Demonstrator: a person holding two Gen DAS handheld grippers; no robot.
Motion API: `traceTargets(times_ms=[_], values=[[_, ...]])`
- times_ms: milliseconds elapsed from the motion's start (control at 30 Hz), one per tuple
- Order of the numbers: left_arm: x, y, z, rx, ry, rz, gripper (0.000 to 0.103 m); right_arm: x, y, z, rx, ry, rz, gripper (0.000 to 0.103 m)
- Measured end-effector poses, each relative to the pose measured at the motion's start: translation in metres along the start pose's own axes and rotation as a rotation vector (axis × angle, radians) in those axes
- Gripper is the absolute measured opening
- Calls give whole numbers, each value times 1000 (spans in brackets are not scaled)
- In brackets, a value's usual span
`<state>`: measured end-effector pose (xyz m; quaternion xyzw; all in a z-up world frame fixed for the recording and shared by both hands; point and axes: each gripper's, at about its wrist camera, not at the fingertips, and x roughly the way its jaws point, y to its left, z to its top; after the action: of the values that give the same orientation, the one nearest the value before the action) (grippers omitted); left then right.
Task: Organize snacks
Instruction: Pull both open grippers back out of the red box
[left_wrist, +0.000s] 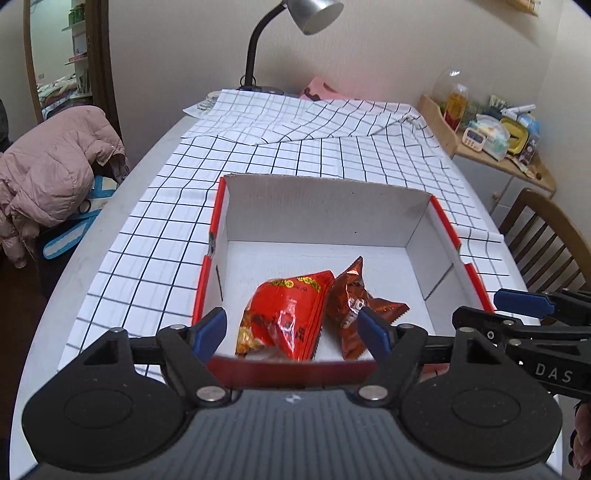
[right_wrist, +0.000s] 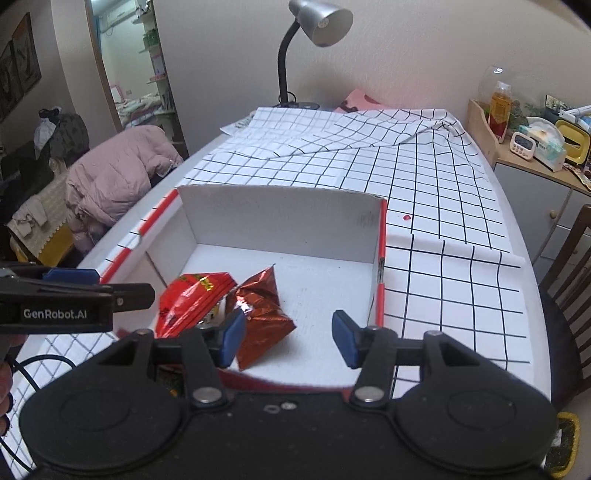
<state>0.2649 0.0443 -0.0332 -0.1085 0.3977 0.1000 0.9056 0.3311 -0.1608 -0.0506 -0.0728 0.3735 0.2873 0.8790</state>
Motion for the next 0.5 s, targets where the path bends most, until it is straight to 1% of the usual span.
traceTargets(times_ms=[167, 200, 233, 267, 300, 433, 500], values=[[-24, 7, -13, -1, -29, -17, 79, -21, 6, -8, 23, -26, 5, 60], [-30, 9, -16, -2, -37, -23, 80, -25, 7, -11, 30, -32, 8, 63], [-35, 10, -19, -5, -45, -29, 84, -29, 9, -12, 35, -37, 10, 68], [-41, 12, -22, -8, -55, -37, 86, -33, 10, -14, 39, -42, 11, 89], [-46, 14, -25, -11, -62, -42, 87, -39, 12, -18, 41, -53, 10, 103], [-61, 23, -35, -40, -66, -56, 88, -56, 18, -30, 51, -74, 19, 103], [-67, 28, -42, -56, -69, -74, 95, -63, 19, -36, 66, -75, 25, 103]])
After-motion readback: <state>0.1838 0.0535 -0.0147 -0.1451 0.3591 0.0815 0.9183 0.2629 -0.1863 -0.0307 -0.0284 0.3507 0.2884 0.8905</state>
